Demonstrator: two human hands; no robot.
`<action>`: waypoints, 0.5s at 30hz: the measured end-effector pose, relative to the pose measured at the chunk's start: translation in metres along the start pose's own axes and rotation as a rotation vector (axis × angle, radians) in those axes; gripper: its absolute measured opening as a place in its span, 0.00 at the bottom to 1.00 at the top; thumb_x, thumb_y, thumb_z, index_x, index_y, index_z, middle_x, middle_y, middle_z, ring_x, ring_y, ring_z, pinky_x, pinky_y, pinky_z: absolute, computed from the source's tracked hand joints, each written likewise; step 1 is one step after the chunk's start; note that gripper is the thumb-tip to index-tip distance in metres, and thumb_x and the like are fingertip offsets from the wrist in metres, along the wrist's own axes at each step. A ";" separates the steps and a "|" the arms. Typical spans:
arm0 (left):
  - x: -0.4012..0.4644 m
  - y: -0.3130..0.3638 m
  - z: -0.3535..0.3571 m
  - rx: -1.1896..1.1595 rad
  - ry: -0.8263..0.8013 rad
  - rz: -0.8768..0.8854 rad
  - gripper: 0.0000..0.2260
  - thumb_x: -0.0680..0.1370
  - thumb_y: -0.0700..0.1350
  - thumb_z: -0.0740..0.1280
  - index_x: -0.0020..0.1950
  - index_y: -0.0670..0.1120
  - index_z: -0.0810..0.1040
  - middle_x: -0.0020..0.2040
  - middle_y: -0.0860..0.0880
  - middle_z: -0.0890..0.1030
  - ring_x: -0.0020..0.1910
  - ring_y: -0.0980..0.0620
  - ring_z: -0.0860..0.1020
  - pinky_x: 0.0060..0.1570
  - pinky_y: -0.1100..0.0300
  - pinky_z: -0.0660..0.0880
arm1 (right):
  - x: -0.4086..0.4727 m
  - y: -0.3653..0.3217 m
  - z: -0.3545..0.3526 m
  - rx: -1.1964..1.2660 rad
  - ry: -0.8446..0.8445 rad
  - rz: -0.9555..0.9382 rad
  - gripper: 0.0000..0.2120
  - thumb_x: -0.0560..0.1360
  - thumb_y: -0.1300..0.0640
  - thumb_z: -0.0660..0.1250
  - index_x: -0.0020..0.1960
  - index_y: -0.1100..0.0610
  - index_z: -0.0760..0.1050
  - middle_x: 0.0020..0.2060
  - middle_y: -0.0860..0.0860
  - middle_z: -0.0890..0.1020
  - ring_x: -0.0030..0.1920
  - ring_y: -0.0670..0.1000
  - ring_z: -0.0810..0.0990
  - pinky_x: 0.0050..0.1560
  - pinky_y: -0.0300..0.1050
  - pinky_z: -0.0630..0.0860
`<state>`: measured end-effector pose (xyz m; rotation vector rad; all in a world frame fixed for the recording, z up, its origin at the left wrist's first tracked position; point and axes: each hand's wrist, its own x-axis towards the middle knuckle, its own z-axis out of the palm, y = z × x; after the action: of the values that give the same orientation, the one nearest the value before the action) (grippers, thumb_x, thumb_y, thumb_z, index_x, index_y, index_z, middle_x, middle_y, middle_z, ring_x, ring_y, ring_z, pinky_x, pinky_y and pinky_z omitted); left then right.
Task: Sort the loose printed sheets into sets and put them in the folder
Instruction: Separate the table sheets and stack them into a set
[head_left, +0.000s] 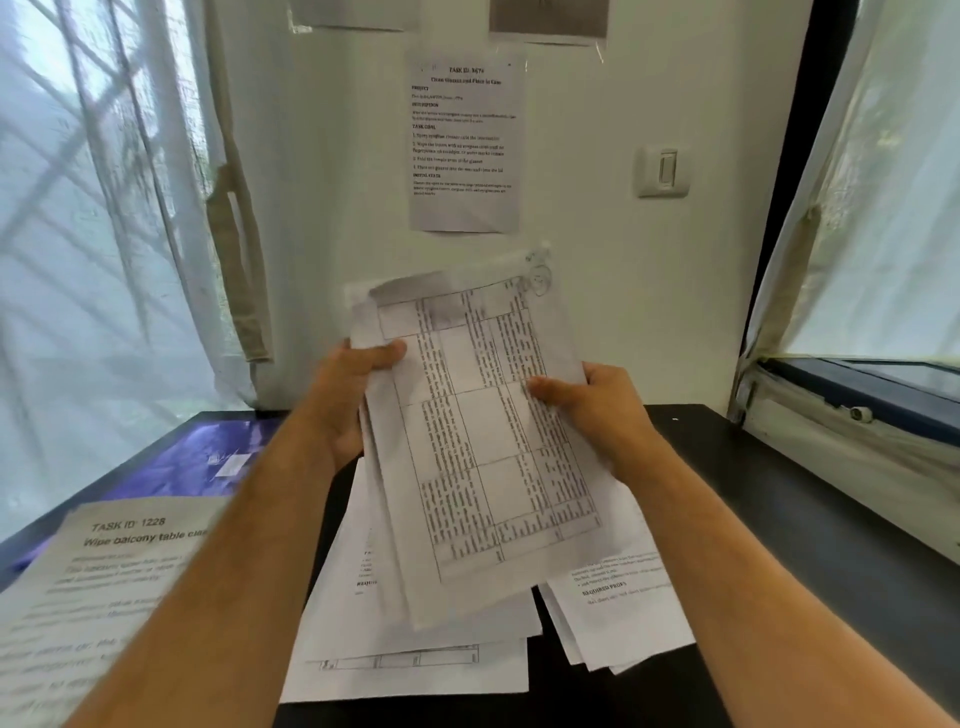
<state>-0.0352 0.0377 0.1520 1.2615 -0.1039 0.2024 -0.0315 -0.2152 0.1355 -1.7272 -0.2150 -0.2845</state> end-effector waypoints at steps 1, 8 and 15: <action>-0.002 -0.008 -0.001 0.020 -0.032 -0.061 0.18 0.78 0.40 0.69 0.67 0.41 0.76 0.58 0.39 0.83 0.55 0.39 0.83 0.53 0.44 0.80 | 0.000 0.005 0.000 0.043 0.039 -0.002 0.09 0.75 0.54 0.73 0.52 0.56 0.81 0.45 0.51 0.87 0.42 0.50 0.87 0.43 0.46 0.84; -0.011 -0.024 0.016 0.326 0.067 0.184 0.08 0.78 0.36 0.69 0.56 0.45 0.80 0.47 0.48 0.86 0.44 0.49 0.86 0.49 0.48 0.83 | -0.004 0.002 0.008 0.067 -0.003 -0.068 0.11 0.76 0.53 0.72 0.56 0.55 0.79 0.45 0.50 0.87 0.43 0.50 0.87 0.43 0.47 0.84; -0.032 -0.049 -0.003 0.289 0.008 0.220 0.08 0.79 0.42 0.69 0.57 0.46 0.81 0.50 0.46 0.86 0.51 0.46 0.85 0.55 0.42 0.80 | -0.022 0.027 0.029 0.038 0.084 -0.122 0.23 0.72 0.51 0.76 0.62 0.52 0.71 0.53 0.50 0.83 0.49 0.51 0.85 0.47 0.51 0.84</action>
<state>-0.0566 0.0238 0.0996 1.5371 -0.2129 0.4233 -0.0423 -0.1909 0.0993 -1.6641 -0.2630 -0.4389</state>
